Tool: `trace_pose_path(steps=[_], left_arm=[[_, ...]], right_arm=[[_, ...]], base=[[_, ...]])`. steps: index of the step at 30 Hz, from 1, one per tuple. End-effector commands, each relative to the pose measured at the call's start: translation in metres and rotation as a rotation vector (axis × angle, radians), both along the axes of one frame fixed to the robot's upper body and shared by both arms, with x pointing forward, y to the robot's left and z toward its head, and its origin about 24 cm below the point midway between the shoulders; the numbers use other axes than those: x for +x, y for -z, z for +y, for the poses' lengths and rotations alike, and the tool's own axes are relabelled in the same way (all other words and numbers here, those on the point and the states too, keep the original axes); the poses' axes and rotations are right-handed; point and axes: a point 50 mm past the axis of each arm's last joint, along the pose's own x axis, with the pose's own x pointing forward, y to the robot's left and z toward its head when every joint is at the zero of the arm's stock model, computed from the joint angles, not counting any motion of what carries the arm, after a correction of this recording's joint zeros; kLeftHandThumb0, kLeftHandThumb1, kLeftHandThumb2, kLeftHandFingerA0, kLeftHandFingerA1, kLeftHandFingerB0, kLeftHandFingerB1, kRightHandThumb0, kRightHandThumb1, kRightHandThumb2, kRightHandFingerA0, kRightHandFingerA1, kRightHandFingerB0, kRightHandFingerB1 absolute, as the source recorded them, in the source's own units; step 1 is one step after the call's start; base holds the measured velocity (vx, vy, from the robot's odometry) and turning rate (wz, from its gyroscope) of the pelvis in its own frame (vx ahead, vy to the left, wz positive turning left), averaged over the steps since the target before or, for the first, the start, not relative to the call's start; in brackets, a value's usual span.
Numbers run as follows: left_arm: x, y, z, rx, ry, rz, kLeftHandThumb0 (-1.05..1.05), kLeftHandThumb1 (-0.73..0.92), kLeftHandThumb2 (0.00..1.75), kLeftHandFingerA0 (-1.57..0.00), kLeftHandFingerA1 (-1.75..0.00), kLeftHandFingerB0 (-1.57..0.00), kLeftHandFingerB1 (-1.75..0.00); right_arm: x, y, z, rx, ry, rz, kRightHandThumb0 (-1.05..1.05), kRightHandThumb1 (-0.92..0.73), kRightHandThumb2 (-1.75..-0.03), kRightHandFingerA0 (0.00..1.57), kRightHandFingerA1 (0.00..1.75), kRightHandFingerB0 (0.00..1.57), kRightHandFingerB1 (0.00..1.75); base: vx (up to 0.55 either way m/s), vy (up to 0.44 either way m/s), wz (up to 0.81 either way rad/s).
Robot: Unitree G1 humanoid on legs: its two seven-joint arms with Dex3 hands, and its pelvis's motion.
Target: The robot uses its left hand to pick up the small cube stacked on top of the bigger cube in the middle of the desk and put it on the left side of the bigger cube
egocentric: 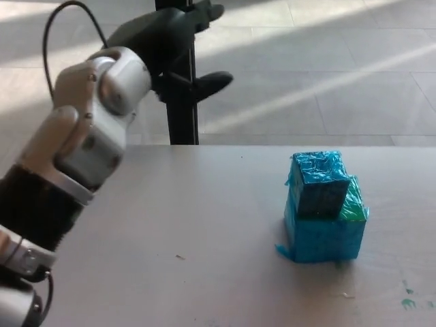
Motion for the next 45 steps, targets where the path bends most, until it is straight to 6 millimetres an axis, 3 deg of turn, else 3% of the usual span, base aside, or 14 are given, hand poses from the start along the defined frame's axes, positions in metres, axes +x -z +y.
trace_pose_path(steps=[1, 2, 3, 8, 10, 11, 13, 17, 19, 22, 23, 26, 28, 45], left_arm=[[-0.005, -0.003, -0.036, 0.089, 0.055, 0.005, -1.03, 0.84, 0.66, -0.08, -0.49, -0.04, -0.29], [-0.006, -0.003, -0.047, 0.092, 0.08, 0.004, -0.98, 0.64, 1.1, -0.07, -0.55, -0.03, -0.2], [-0.007, -0.003, -0.06, 0.094, 0.106, 0.0, -1.04, 0.85, 0.65, -0.1, -0.52, -0.07, -0.3], [-0.011, -0.004, -0.093, 0.05, 0.188, -0.003, -1.0, 0.64, 1.06, -0.11, -0.58, -0.06, -0.35], [-0.012, -0.004, -0.1, 0.033, 0.204, 0.03, -1.02, 0.83, 0.65, -0.09, -0.54, -0.07, -0.31], [-0.013, -0.002, -0.103, 0.004, 0.227, 0.057, -0.92, 0.6, 1.09, -0.04, -0.54, -0.05, -0.29], [-0.012, -0.001, -0.106, 0.017, 0.227, 0.076, -0.99, 0.65, 1.12, -0.01, -0.53, -0.16, -0.18], [-0.009, 0.013, -0.121, 0.09, 0.221, 0.126, -1.05, 0.63, 1.11, -0.21, -0.7, -0.08, -0.14], [-0.006, 0.018, -0.125, 0.099, 0.22, 0.151, -1.05, 0.82, 0.7, -0.18, -0.73, 0.0, -0.32], [-0.002, 0.023, -0.127, 0.17, 0.205, 0.188, -1.05, 0.82, 0.69, -0.09, -0.65, 0.0, -0.2], [0.001, 0.031, -0.125, 0.255, 0.181, 0.209, -1.02, 0.57, 1.1, -0.07, -0.48, -0.06, -0.01], [0.005, 0.037, -0.123, 0.266, 0.161, 0.257, -1.05, 0.75, 0.68, 0.0, -0.48, 0.0, -0.15], [0.006, 0.042, -0.12, 0.257, 0.148, 0.287, -1.05, 0.5, 1.03, 0.0, -0.34, 0.0, -0.06], [-0.001, 0.067, -0.135, 0.308, 0.149, 0.439, -1.05, 0.46, 0.95, 0.0, -0.3, 0.0, -0.08]], right_arm=[[-0.001, -0.004, -0.008, -0.005, 0.012, 0.011, -0.4, -0.68, -0.61, 0.67, 0.54, 0.47, 0.36], [-0.001, -0.004, -0.008, -0.001, 0.025, 0.013, -0.41, -0.67, -0.6, 0.67, 0.54, 0.46, 0.36], [-0.001, -0.004, -0.009, 0.0, 0.024, 0.009, -0.46, -0.55, -0.87, 0.6, 0.63, 0.38, 0.5], [0.002, -0.005, -0.009, -0.008, 0.004, 0.0, -0.46, -0.55, -0.88, 0.6, 0.63, 0.39, 0.51], [0.003, -0.007, -0.009, -0.009, -0.006, -0.013, -0.4, -0.68, -0.61, 0.66, 0.54, 0.46, 0.36], [0.003, -0.007, -0.009, -0.013, -0.016, -0.008, -0.41, -0.68, -0.61, 0.67, 0.54, 0.47, 0.36], [0.003, -0.008, -0.01, -0.019, -0.02, -0.007, -0.41, -0.68, -0.61, 0.67, 0.54, 0.46, 0.36], [0.003, -0.007, -0.01, -0.019, -0.024, 0.003, -0.4, -0.68, -0.61, 0.66, 0.53, 0.46, 0.36], [0.003, -0.005, -0.008, -0.009, -0.012, 0.001, -0.45, -0.55, -0.87, 0.61, 0.63, 0.39, 0.51], [0.005, -0.004, -0.009, -0.006, 0.016, 0.01, -0.4, -0.66, -0.61, 0.69, 0.55, 0.46, 0.36], [0.007, -0.005, -0.009, -0.015, 0.005, 0.005, -0.39, -0.66, -0.6, 0.69, 0.58, 0.48, 0.36], [0.009, -0.007, -0.011, -0.027, -0.01, 0.018, -0.4, -0.67, -0.6, 0.69, 0.56, 0.47, 0.36], [0.009, -0.007, -0.011, -0.012, 0.006, 0.002, -0.39, -0.66, -0.6, 0.68, 0.58, 0.47, 0.37], [0.019, -0.014, -0.015, -0.045, -0.03, 0.025, -0.4, -0.63, -0.6, 0.7, 0.62, 0.48, 0.35]], base=[[0.0, 0.0, 0.0], [0.0, 0.0, 0.0], [0.0, 0.0, 0.0], [0.0, 0.0, 0.0], [0.0, 0.0, 0.0], [0.0, 0.0, 0.0], [0.0, 0.0, 0.0], [0.0, 0.0, 0.0], [0.0, 0.0, 0.0], [0.0, 0.0, 0.0], [0.0, 0.0, 0.0], [0.0, 0.0, 0.0], [0.0, 0.0, 0.0], [0.0, 0.0, 0.0]])
